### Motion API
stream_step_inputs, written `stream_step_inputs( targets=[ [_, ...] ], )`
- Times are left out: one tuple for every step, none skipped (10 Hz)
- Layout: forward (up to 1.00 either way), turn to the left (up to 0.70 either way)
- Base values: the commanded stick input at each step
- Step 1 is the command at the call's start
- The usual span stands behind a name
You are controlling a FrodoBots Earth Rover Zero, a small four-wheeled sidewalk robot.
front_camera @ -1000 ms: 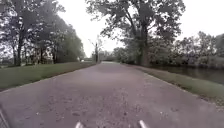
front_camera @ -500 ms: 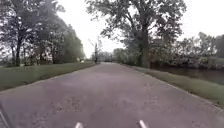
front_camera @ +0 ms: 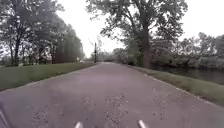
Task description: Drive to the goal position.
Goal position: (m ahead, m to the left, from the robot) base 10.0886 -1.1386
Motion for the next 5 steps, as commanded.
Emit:
stream_step_inputs(
  targets=[
    [0.70,0.00],
    [0.70,0.00],
    [0.70,0.00],
    [0.70,0.00],
    [0.70,0.00]
  ],
)
